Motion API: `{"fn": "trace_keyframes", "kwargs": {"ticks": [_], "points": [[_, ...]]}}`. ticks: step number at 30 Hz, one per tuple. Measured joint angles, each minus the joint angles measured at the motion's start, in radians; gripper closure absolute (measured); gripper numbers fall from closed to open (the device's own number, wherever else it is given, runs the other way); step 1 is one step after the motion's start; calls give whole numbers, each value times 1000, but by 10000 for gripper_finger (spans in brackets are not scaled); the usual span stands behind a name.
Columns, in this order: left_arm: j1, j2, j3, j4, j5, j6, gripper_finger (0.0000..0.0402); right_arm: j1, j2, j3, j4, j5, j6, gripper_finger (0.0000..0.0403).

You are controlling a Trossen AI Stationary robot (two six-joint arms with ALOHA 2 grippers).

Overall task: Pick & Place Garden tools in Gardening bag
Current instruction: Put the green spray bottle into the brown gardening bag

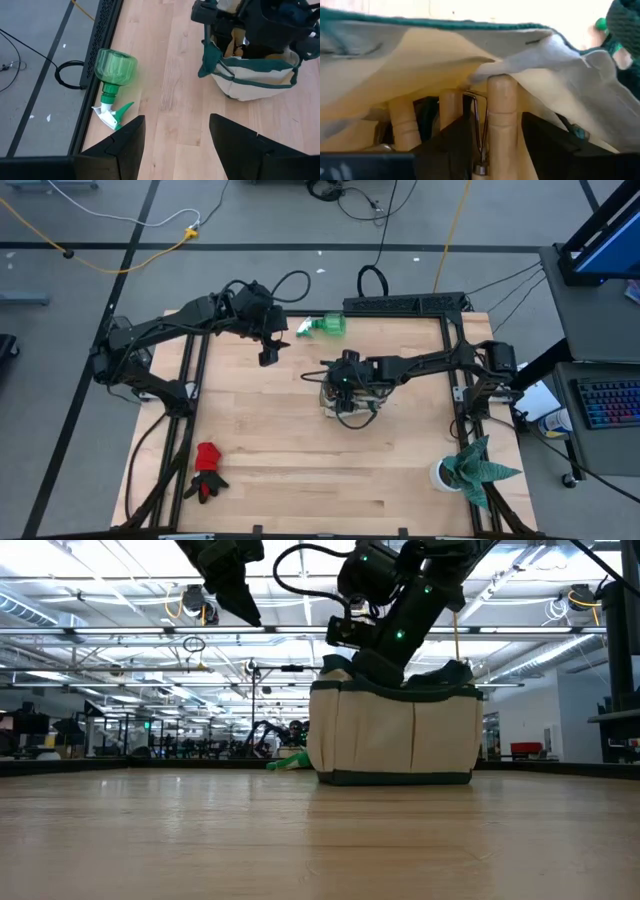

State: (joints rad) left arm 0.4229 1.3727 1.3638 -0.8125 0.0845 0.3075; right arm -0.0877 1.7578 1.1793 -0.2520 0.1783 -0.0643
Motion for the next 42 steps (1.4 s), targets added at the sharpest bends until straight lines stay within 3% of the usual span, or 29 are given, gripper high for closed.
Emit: {"fn": "trace_keyframes", "kwargs": {"ticks": [19,42], "points": [[0,0,-68,2,-7,-29,174,-2,-80,-2,-24,-50,-1,162],[0,0,-68,1,-8,-95,174,4,-332,0,-95,-49,-62,172]]}}
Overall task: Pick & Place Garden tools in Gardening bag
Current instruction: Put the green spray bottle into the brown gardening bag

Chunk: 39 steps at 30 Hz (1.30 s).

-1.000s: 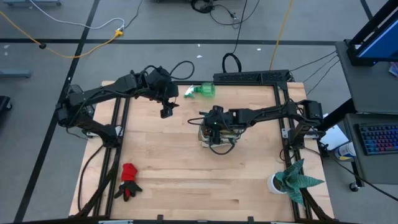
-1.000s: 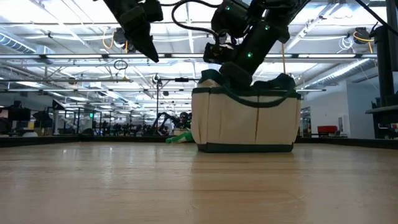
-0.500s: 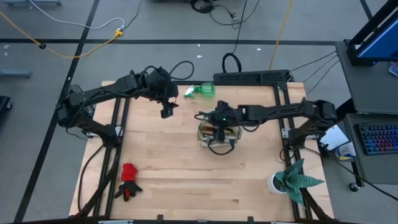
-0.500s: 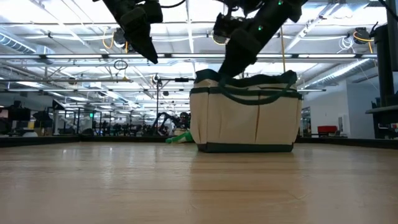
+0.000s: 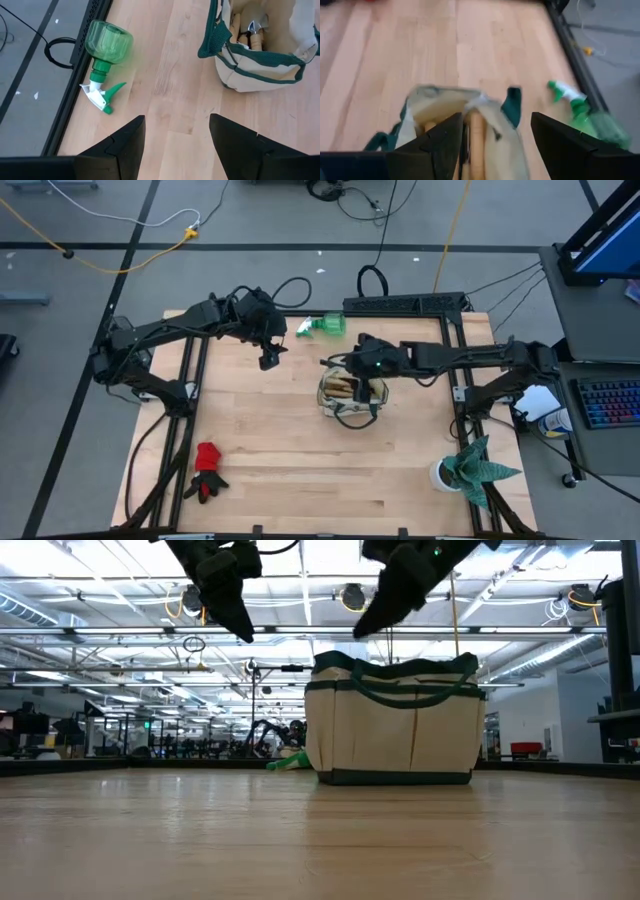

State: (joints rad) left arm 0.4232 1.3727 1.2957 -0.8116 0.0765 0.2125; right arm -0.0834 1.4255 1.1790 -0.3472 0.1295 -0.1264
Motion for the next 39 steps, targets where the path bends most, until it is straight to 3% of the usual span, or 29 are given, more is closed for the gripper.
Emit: {"fn": "trace_keyframes", "kwargs": {"ticks": [12,22,29,39], "points": [[0,0,0,0,-4,-3,174,-6,-62,1,-55,137,-91,182],[12,17,0,0,-272,71,174,-18,-60,0,-97,135,-96,187],[48,92,-3,75,-252,154,174,-18,-60,0,-100,136,-96,189],[65,298,-2,248,-233,324,174,-19,-60,0,-125,135,-96,192]]}}
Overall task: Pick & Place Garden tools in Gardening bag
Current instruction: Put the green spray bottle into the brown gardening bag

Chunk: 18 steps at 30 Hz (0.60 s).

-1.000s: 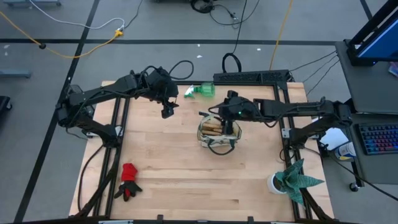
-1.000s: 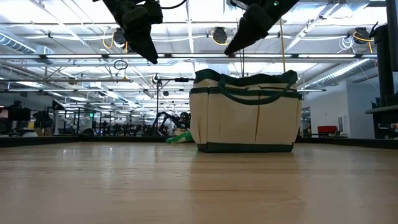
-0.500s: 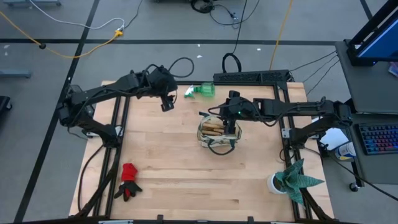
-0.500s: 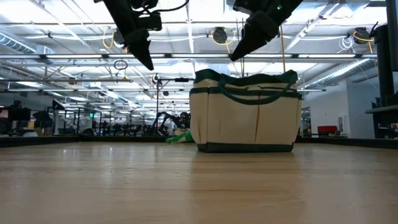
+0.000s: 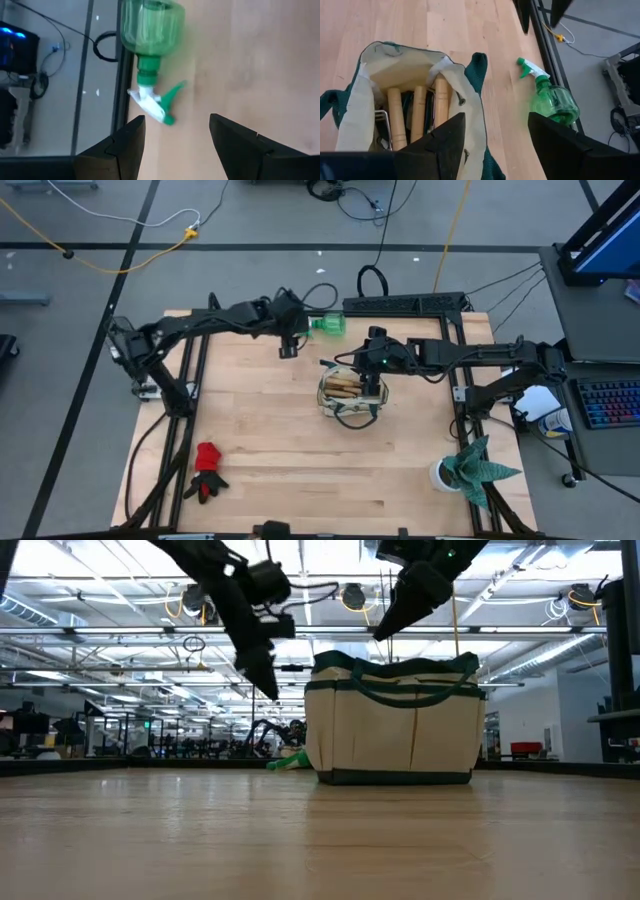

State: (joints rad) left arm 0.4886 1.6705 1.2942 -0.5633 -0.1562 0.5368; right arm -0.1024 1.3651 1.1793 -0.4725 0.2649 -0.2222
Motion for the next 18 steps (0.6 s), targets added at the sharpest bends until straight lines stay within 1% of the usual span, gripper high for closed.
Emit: {"fn": "trace_keyframes", "kwargs": {"ticks": [4,9,11,15,18], "points": [[13,63,0,77,-1,41,174,-2,0,0,-2,3,0,193],[46,100,1,128,11,45,174,-2,0,0,3,55,-1,193],[66,99,0,129,54,49,174,-3,0,0,4,60,-5,193],[106,97,2,188,173,48,174,-3,0,0,12,76,-30,193],[133,98,2,220,229,51,174,-3,0,0,17,76,-34,193]]}}
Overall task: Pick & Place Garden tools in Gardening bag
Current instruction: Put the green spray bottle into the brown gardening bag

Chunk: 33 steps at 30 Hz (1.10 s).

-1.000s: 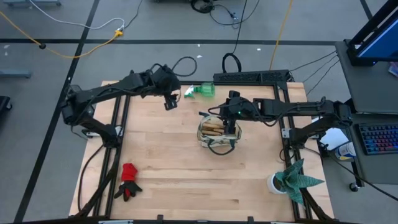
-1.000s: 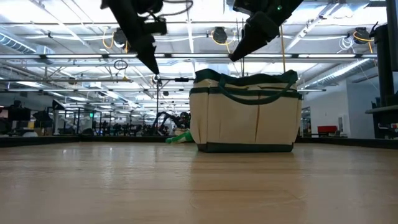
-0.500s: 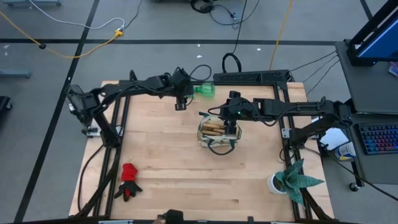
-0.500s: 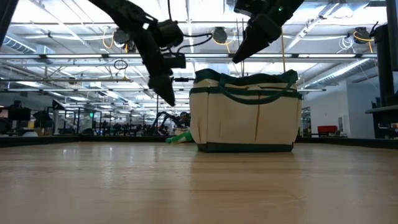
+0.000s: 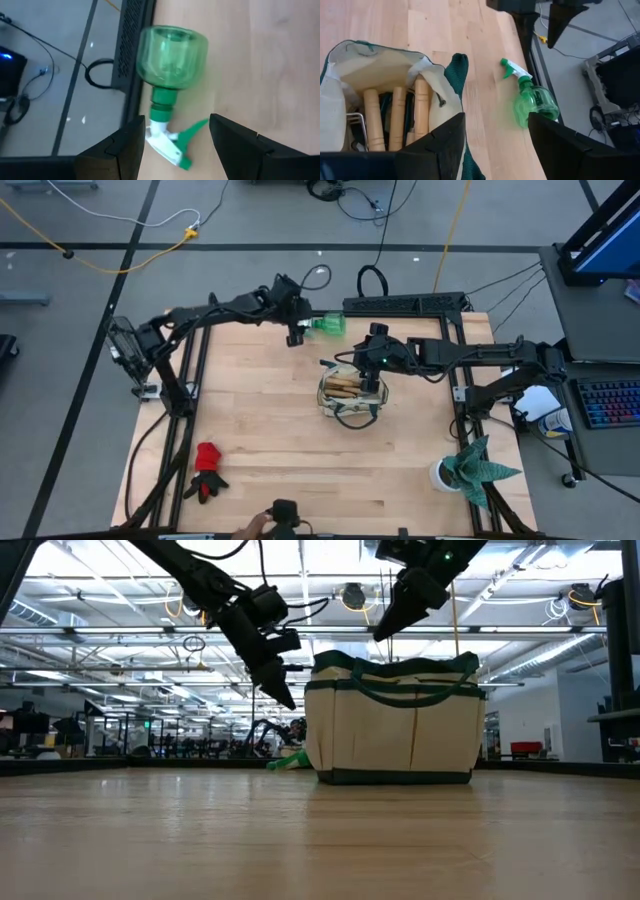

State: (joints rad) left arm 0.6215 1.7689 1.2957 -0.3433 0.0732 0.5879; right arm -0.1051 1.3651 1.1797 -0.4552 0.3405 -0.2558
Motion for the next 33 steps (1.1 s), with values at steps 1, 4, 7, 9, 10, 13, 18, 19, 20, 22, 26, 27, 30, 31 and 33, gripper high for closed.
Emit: {"fn": "trace_keyframes", "kwargs": {"ticks": [1,4,7,9,10,13,18,19,20,22,26,27,30,31,33], "points": [[5,7,1,12,11,14,174,0,0,0,3,0,0,193],[17,23,-2,25,39,42,174,0,0,0,11,-1,0,193],[22,50,3,90,64,57,174,-4,0,0,16,-1,0,193],[27,71,0,95,75,72,174,-5,0,0,17,-1,0,193],[28,82,0,112,74,74,174,-6,0,0,17,0,0,193],[35,107,12,111,84,83,174,-9,0,0,18,-1,0,193],[48,176,65,113,93,83,174,-16,0,0,19,-1,-3,193],[52,191,78,107,93,81,174,-18,0,0,19,-3,-3,193],[56,206,94,103,96,75,174,-21,0,0,20,-2,-3,193],[66,232,124,111,95,71,174,-24,0,0,17,-3,-2,193],[83,278,156,59,105,68,174,-26,0,-6,24,-2,-1,193],[87,283,156,49,111,71,174,-26,0,-10,24,-2,-1,193],[95,296,158,54,124,84,174,-26,0,-24,24,-2,-1,193],[98,301,158,50,133,84,174,-26,0,-30,25,-2,-3,193],[99,315,158,51,149,88,174,-26,0,-46,26,-2,-15,193]]}}
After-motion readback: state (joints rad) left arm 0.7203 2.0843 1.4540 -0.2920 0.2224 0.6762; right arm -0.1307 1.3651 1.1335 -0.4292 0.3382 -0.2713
